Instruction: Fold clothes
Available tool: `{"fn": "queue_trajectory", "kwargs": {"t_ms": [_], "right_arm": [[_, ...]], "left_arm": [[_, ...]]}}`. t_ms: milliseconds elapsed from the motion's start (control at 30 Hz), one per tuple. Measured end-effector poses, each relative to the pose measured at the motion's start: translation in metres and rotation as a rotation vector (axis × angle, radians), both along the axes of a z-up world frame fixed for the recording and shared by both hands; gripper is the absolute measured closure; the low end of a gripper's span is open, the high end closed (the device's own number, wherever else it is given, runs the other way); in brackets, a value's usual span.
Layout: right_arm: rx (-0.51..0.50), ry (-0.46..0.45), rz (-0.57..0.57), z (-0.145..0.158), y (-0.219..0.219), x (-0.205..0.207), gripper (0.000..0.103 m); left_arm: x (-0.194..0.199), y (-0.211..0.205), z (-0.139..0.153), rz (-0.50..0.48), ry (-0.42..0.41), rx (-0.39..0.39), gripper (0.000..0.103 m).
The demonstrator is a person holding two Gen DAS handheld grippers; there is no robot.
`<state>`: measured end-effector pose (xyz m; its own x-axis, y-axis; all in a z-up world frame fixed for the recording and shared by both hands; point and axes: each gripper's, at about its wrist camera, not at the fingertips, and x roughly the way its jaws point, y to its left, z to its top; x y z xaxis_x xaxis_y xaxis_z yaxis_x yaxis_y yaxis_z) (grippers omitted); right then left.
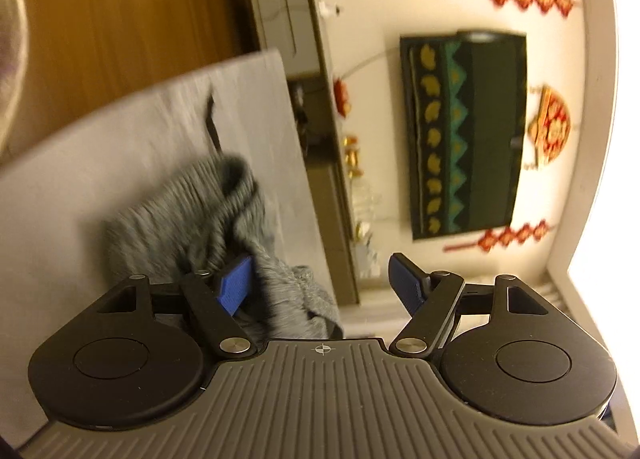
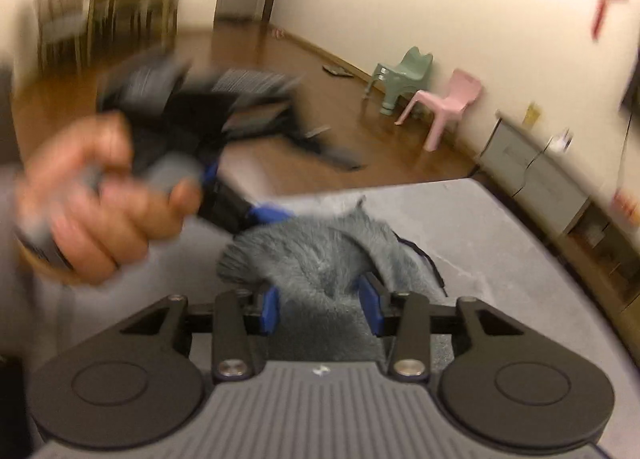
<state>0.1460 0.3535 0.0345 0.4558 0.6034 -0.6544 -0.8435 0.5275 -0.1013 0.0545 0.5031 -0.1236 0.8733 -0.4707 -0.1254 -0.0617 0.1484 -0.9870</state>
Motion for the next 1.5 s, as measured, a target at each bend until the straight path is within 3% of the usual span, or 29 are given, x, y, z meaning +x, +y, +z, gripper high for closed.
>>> {"fn": "queue_trajectory", "kwargs": {"t_ms": [100,233,333,400,433,567,633,733,833,900,1000,1100,1200,1333,1400,1500], "right_arm": [[0.142,0.133,-0.021,0.03,-0.012,0.039,0.059],[0.205,0.312,-0.068,0.022,0.004,0.115,0.057],[0.035,0.333,-0.135,-0.01,0.042,0.164,0.057],[-0.058,0.387,-0.196,-0.037,0.073,0.176,0.056],[-0.084,0.399,-0.227,-0.048,0.085,0.18,0.05],[-0.098,0.443,-0.298,-0.078,0.096,0.179,0.043],[-0.094,0.46,-0.303,-0.086,0.09,0.182,0.048],[-0.127,0.407,-0.313,-0.082,0.075,0.186,0.08],[-0.145,0.32,-0.379,-0.077,0.066,0.196,0.085],[-0.153,0.259,-0.43,-0.073,0.061,0.204,0.085],[-0.122,0.227,-0.479,-0.079,0.054,0.213,0.084],[-0.064,0.292,-0.504,-0.083,0.042,0.219,0.083],[-0.029,0.338,-0.497,-0.074,0.031,0.215,0.074],[-0.047,0.283,-0.492,-0.064,0.031,0.2,0.06],[-0.04,0.222,-0.489,-0.055,0.031,0.185,0.06],[0.028,0.121,-0.436,-0.04,0.021,0.142,0.05]], "left_arm": [[-0.009,0.011,-0.003,0.036,-0.004,-0.016,0.036],[-0.008,0.014,-0.013,0.055,0.06,-0.01,0.037],[-0.006,0.011,-0.019,0.062,0.091,0.003,0.038],[-0.007,0.011,-0.021,0.072,0.093,0.002,0.042],[-0.007,0.013,-0.023,0.082,0.099,-0.003,0.043],[-0.009,0.018,-0.036,0.107,0.118,-0.036,0.06],[-0.008,0.018,-0.037,0.098,0.115,-0.026,0.062],[-0.003,0.015,-0.035,0.087,0.118,-0.002,0.063],[0.0,0.013,-0.031,0.084,0.138,0.03,0.067],[0.002,0.011,-0.028,0.083,0.156,0.065,0.072],[0.004,0.005,-0.022,0.082,0.164,0.112,0.065],[0.003,0.004,-0.021,0.077,0.138,0.092,0.053],[0.004,0.005,-0.018,0.089,0.112,0.074,0.048],[0.015,0.009,-0.008,0.123,0.025,0.077,0.045],[0.027,0.01,-0.003,0.113,-0.022,0.072,0.045],[0.053,0.007,-0.009,0.093,0.01,0.073,0.046]]}}
